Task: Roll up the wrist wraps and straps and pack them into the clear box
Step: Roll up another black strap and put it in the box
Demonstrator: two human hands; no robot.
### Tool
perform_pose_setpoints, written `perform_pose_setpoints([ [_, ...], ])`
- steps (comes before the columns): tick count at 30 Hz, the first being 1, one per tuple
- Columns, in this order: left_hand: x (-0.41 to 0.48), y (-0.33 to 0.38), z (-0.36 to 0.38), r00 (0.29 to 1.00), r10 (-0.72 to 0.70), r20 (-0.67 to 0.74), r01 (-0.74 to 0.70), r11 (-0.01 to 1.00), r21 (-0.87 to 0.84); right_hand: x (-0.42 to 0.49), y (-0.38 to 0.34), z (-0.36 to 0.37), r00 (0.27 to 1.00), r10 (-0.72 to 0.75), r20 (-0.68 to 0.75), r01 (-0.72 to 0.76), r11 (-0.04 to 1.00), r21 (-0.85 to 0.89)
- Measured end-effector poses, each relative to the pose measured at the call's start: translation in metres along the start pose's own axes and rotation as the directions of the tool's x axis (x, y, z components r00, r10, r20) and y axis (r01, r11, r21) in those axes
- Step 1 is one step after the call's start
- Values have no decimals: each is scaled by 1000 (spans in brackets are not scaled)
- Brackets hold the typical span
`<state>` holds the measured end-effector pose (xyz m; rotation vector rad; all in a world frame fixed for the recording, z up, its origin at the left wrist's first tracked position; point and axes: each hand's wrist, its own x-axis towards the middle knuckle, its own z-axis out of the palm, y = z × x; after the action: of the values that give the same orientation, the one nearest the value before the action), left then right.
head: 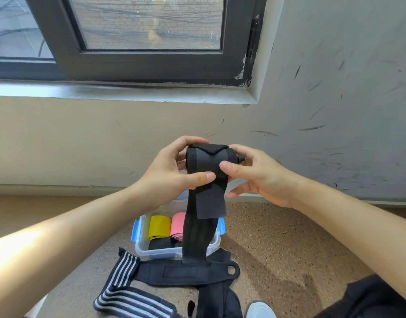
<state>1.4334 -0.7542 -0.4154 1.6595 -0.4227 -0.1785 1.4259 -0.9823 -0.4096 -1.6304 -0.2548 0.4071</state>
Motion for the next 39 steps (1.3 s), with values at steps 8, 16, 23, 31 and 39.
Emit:
perform_pose_setpoints([
  [8, 4, 8, -5, 967, -229, 112, 230, 973, 8, -3, -1, 2, 996, -83, -39, 82, 996, -32],
  [16, 1, 8, -7, 959, -238, 151, 239, 971, 13, -2, 0, 5, 975, -205, -81, 195, 973, -120],
  [23, 2, 8, -7, 982, -171, 80, 172, 985, -7, -3, -6, -1, 996, -87, 1, 86, 983, -163],
  [31, 1, 5, 0, 995, -85, 62, 86, 996, -15, -2, -5, -1, 984, 90, 153, -98, 994, 47],
  [39, -1, 4, -3, 926, -306, 221, 323, 945, -47, 0, -5, -3, 1000, -4, 22, 3, 998, 69],
])
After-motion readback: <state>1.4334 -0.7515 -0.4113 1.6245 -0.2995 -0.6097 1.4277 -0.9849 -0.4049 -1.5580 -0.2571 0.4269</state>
